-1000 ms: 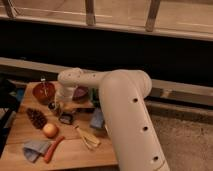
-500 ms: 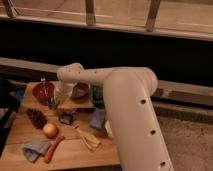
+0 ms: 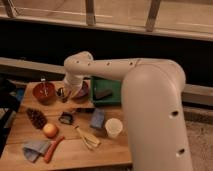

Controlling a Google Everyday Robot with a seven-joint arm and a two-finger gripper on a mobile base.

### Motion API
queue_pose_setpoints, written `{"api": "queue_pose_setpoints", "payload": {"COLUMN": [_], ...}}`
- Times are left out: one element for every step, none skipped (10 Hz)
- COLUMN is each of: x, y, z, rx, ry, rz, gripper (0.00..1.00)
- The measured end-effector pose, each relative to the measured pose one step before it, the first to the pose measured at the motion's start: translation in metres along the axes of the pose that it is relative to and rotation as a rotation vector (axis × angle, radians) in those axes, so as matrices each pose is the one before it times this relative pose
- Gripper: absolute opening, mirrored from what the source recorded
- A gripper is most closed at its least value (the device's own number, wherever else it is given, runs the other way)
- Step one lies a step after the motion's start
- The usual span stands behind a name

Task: Stack cups on top of each other

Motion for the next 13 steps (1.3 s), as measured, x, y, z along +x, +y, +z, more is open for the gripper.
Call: {"api": "queue_pose_setpoints", "payload": {"x": [0.00151,0.00322,0.00406,0.00149,0.00032,0.00156,-0.00024,-0.00131,-0.00015,-0.00007,-0.00407,-0.00285,-0.00140], "y": [-0.02110,-0.02283,-0.01993,-0.01572,-0.00179,0.00311,-0.00071,-0.00299,0.00101,0.00106,-0.00819,-0.01043,-0.01285], "z": [-0.01392,-0.01401,-0.01161,-0.00820,-0.00106,0.00099,-0.00034,-0.00055,0.00033,0.00150,-0.00047,-0.00235,-0.00370], "rx": [0.02031,0.02372,0.01982,0.01441,0.00173,-0.00130,0.00035,0.00127,-0.00168,0.00405,0.01273,0.01181,0.01042], "ry": [-0.01087,-0.01024,-0.00939,-0.00827,-0.00098,0.00255,-0.00045,-0.00163,0.00068,-0.00082,-0.00852,-0.00863,-0.00843], "rz": [0.02978,0.03464,0.03599,0.02780,0.00329,-0.00487,0.00100,0.00474,0.00019,0.00694,0.03512,0.02804,0.03188], "gripper": [0.17,0.17,0.17,0.17,0.17,0.17,0.17,0.17,0.17,0.17,0.17,0.17,0.17]}}
